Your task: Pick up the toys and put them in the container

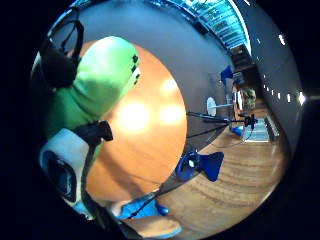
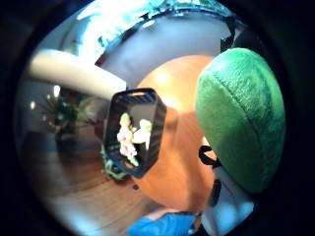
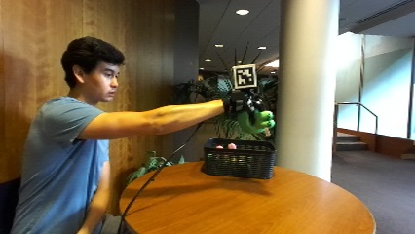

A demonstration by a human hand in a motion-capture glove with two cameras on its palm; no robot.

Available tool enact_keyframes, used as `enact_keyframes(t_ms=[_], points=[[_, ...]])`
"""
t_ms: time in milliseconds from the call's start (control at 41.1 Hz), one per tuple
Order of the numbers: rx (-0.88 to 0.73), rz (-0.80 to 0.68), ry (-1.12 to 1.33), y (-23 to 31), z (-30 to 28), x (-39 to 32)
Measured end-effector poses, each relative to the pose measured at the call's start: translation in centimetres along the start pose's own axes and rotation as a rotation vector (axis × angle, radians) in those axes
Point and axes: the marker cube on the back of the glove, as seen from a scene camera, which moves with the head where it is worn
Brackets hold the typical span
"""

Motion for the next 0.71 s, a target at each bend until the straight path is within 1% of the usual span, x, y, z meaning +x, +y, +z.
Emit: enact_keyframes(t_ms=[49, 146, 219, 316, 511, 560, 657, 706], points=[[0.022, -0.009, -0.015, 0.3, -1.5, -1.5], [0.057, -0.124, -0.023, 1.5, -3.6, -4.3], [0.087, -0.157, -0.023, 2.1, -4.7, -7.3], [0.115, -0.22, -0.021, 3.0, -5.6, -11.5], [0.128, -0.298, -0.008, 4.2, -6.3, -18.5], [0.123, -0.314, -0.014, 4.5, -6.2, -19.1], [0.125, -0.309, -0.065, 5.3, -5.4, -16.3], [0.134, -0.32, -0.083, 5.7, -4.9, -16.1]])
